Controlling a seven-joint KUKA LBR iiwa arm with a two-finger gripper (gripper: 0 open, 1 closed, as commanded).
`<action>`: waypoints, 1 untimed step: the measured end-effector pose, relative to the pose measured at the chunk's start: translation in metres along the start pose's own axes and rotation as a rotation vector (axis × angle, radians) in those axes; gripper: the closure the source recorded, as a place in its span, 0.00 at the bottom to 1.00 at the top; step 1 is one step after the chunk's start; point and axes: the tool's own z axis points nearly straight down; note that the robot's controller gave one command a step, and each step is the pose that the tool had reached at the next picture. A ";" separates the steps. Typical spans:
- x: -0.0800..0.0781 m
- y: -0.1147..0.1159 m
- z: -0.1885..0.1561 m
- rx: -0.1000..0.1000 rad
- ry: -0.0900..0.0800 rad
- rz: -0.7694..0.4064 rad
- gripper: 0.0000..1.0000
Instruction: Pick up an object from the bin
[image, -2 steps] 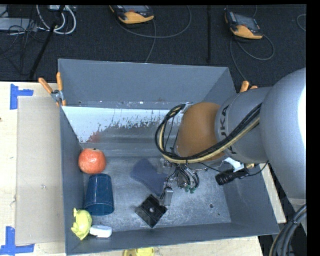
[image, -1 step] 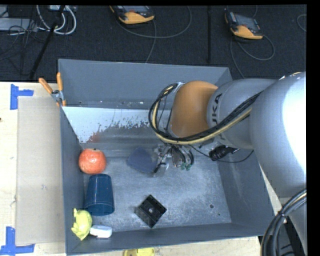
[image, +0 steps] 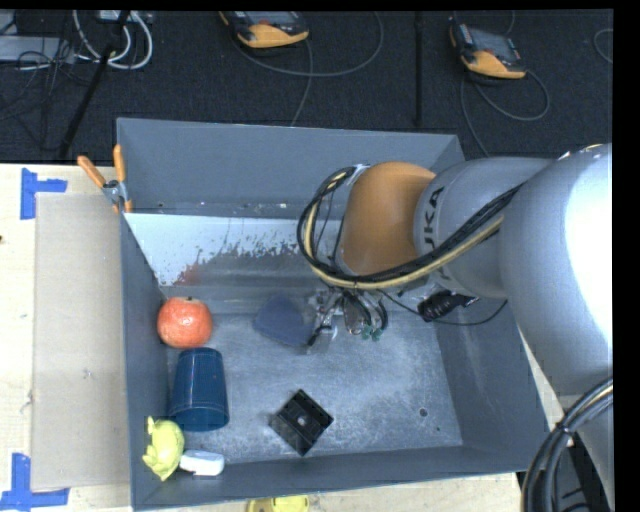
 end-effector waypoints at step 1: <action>0.000 0.000 0.000 0.000 0.000 -0.001 1.00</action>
Offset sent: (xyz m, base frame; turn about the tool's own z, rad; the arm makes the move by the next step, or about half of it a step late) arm 0.0000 0.0001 0.0736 0.0000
